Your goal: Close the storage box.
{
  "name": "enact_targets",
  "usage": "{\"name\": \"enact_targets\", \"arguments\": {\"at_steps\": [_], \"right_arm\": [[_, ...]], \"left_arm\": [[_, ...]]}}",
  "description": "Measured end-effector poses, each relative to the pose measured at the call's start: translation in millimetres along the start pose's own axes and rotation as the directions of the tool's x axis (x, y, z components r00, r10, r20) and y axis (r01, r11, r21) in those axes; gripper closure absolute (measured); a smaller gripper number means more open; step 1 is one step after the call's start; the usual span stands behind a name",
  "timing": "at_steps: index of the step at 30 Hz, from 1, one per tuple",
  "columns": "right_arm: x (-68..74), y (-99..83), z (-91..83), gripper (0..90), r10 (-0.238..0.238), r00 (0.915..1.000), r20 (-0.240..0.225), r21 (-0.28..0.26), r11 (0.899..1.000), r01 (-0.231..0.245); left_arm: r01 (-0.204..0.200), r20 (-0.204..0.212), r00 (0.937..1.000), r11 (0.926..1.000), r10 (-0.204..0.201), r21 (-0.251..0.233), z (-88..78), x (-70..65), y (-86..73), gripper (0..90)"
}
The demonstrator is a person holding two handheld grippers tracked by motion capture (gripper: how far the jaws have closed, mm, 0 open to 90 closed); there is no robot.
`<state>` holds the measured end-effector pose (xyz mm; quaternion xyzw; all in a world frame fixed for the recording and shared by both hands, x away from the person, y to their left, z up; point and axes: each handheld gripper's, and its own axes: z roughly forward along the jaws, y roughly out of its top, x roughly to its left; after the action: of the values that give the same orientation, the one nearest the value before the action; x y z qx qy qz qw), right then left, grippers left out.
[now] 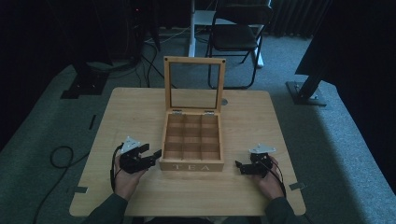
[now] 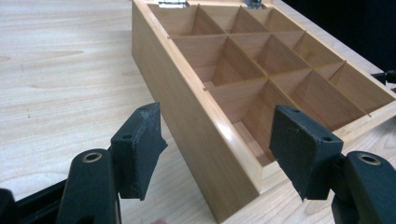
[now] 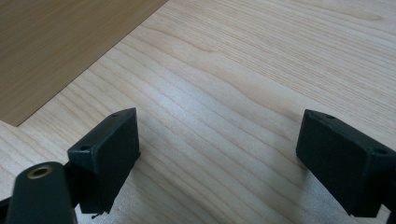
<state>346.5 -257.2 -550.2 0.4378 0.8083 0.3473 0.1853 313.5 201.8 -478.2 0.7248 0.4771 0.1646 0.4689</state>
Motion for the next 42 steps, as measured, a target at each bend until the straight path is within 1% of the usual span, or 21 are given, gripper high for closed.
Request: {"name": "enact_targets", "arguments": {"at_steps": [5, 6, 9, 16, 18, 22, 24, 26, 31, 35, 41, 42], "right_arm": [[0.2, -0.1, -0.2, 13.0, 0.001, 1.0000, 0.002, 0.001, 1.000, -0.001], [0.3, -0.1, -0.2, 12.9, 0.002, 1.0000, 0.003, 0.002, 1.000, -0.002], [0.5, -0.2, -0.2, 13.0, 0.003, 1.0000, 0.005, 0.001, 1.000, -0.003], [0.9, -0.3, -0.3, 13.0, 0.006, 1.0000, 0.008, 0.000, 1.000, -0.006], [1.0, -0.4, -0.3, 13.0, 0.007, 0.9999, 0.010, -0.001, 1.000, -0.007], [1.7, -0.6, -0.6, 13.0, 0.013, 0.9998, 0.014, 0.000, 1.000, -0.013], [1.7, -0.6, -0.6, 13.0, 0.013, 0.9998, 0.015, 0.000, 1.000, -0.013], [1.8, -0.6, -0.6, 13.0, 0.014, 0.9998, 0.015, 0.000, 1.000, -0.014], [1.8, -0.6, -0.6, 13.0, 0.015, 0.9998, 0.015, 0.000, 1.000, -0.015], [1.8, -0.6, -0.6, 13.0, 0.014, 0.9998, 0.015, 0.000, 1.000, -0.014], [1.8, -0.6, -0.6, 13.0, 0.015, 0.9998, 0.015, 0.000, 1.000, -0.015], [1.8, -0.6, -0.6, 13.0, 0.015, 0.9998, 0.015, 0.000, 1.000, -0.015]], "left_arm": [[-0.012, -0.007, 0.9999, 0.9999, 0.012, 0.004, 1.3, 2.8, 7.5, 34.4], [-0.010, -0.013, 0.9999, 0.9999, 0.010, 0.003, 2.2, 5.6, 12.2, 34.4], [-0.018, -0.025, 0.9995, 0.9998, 0.018, 0.000, 3.5, 9.2, 18.1, 34.3], [-0.020, -0.041, 0.9990, 0.9996, 0.020, -0.018, 5.2, 15.7, 31.4, 34.1], [-0.013, -0.041, 0.9991, 0.9997, 0.012, -0.022, 6.3, 17.8, 33.9, 33.6], [-0.013, -0.048, 0.9988, 0.9998, 0.012, -0.013, 10.2, 21.2, 37.3, 33.4], [-0.015, -0.050, 0.9986, 0.9998, 0.015, -0.010, 12.3, 22.1, 39.0, 33.4], [-0.002, -0.040, 0.9992, 0.9999, 0.002, -0.012, 13.6, 23.1, 41.1, 33.4], [-0.007, -0.043, 0.9991, 0.9998, 0.007, -0.016, 16.5, 23.4, 47.7, 33.4], [0.004, -0.040, 0.9992, 0.9998, -0.005, -0.021, 18.1, 24.2, 51.1, 33.4], [0.000, -0.054, 0.9986, 0.9996, -0.001, -0.029, 21.9, 25.4, 60.2, 33.5], [-0.001, -0.067, 0.9978, 0.9992, -0.002, -0.041, 21.9, 25.9, 62.9, 33.5]]}}
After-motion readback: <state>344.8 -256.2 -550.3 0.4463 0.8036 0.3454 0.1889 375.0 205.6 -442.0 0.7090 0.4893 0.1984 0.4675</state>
